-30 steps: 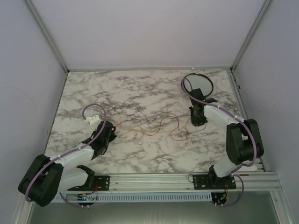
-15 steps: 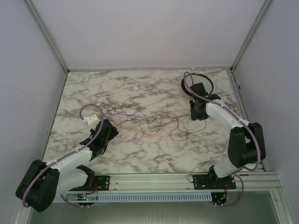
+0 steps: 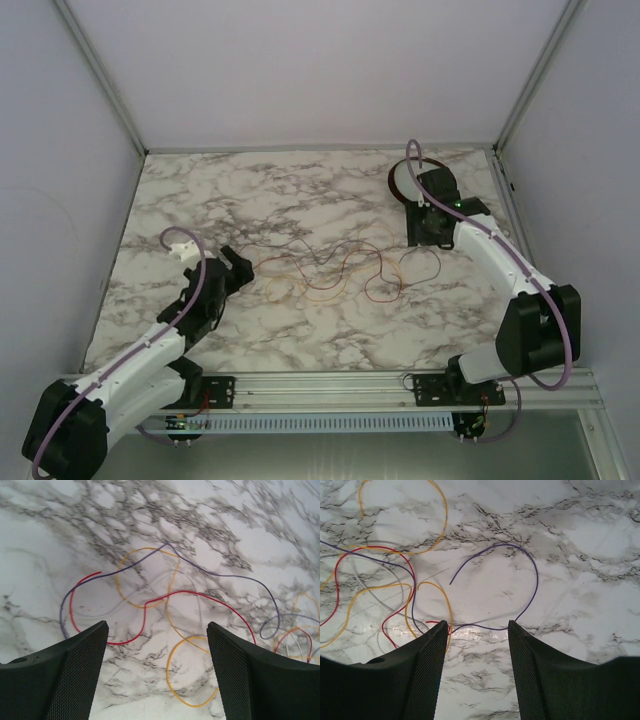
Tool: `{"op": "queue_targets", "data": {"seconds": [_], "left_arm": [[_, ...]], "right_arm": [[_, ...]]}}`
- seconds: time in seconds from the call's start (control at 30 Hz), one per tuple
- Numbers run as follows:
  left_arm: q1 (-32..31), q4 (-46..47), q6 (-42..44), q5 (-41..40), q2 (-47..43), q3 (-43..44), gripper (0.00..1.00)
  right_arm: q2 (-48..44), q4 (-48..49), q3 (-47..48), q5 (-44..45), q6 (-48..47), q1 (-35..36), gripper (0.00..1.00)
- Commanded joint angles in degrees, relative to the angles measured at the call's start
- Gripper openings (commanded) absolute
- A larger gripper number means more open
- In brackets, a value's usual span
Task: Zip-tie the wires
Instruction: Straighten the cable at the center of the board.
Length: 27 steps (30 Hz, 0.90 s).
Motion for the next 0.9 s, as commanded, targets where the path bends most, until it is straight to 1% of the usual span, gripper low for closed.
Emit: {"op": "queue_targets", "data": {"seconds": [0.0,0.1,0.2,0.27,0.33,0.37,0.43,0.5,0.57,0.73,0.87], "left_arm": [[0.15,-0.39,6.91,9.40,1.11,4.42,0.82],[-0.68,-4.51,5.09,13.70,2.56,4.94,0.82],[-3.93,-3.42,2.29,13.97,2.64,1.85,0.86],[-6.64,-2.94,0.87,11.25,3.38,0.42,0.90],[-7.92,-2.74,-0.02,9.11,4.99,-0.01,0.94],[-8.31,-2.81,-0.11,8.13,6.15,0.22,0.95],[-9.26,-4.37,-0.05,3.70,8.64,1.63,0.99],[-9.73,-6.09,0.98,-0.69,11.31,3.68,1.00],[-10.03,-7.35,2.94,-3.26,14.21,6.13,1.00],[-11.95,-11.74,6.01,-6.84,23.16,12.43,1.00],[-14.29,-13.76,6.56,-8.72,27.92,15.06,1.00]], "right_arm": [[-2.52,0.32,3.47,-3.26,-0.31,-0.46,0.52],[-2.43,0.63,3.96,-5.12,0.11,-0.45,0.53],[-2.24,1.11,3.82,-4.93,0.25,-0.43,0.53],[-2.32,1.51,3.66,-4.79,0.33,-0.45,0.53],[-2.34,1.73,3.72,-4.90,0.34,-0.45,0.53],[-2.34,1.78,3.80,-4.88,0.27,-0.43,0.53],[-2.49,1.94,3.83,-4.83,0.25,-0.40,0.53],[-2.89,2.17,3.30,-4.79,0.31,-0.43,0.54],[-3.48,2.31,2.74,-4.51,0.34,-0.40,0.54],[-4.60,2.50,1.73,-3.06,0.16,-0.46,0.55],[-5.06,2.51,1.40,-2.37,-0.10,-0.44,0.55]]}}
